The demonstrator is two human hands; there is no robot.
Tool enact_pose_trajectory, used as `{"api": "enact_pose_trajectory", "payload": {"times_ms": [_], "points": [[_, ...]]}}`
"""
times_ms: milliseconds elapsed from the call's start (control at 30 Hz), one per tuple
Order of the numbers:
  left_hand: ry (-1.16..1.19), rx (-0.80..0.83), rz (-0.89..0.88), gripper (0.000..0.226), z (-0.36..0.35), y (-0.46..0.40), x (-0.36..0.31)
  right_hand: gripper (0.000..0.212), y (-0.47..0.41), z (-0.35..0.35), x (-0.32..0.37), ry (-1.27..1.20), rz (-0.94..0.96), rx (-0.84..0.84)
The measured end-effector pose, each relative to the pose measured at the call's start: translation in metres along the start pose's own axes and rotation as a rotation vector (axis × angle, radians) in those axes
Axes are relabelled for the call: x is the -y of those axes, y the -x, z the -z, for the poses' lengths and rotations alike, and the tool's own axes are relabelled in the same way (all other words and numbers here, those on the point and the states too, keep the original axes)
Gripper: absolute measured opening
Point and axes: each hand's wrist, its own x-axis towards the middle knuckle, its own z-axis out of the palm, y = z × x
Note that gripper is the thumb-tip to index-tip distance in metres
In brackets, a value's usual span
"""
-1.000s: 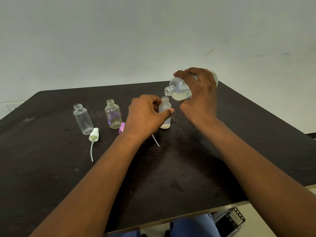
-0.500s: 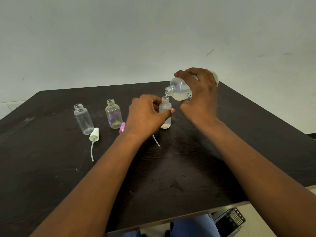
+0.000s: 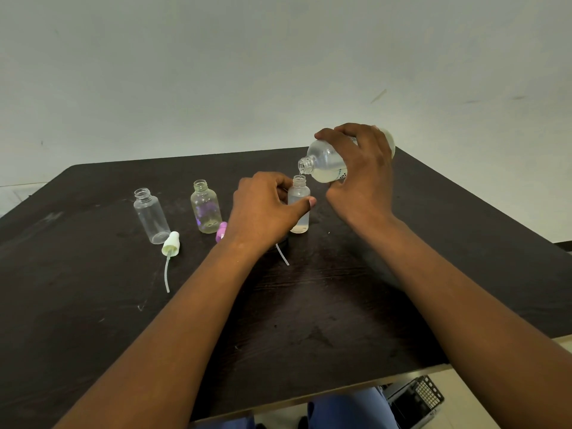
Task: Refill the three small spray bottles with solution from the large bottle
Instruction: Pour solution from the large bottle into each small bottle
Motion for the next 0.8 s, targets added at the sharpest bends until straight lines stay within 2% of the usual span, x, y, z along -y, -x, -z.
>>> {"api": "enact_pose_trajectory", "payload": {"times_ms": [800], "points": [[0.001,0.007,0.003,0.03,-0.0002,-0.0007,-0.0007,0.071,0.0003,0.0025,0.002,-0.007,-0.009,-0.005]]}}
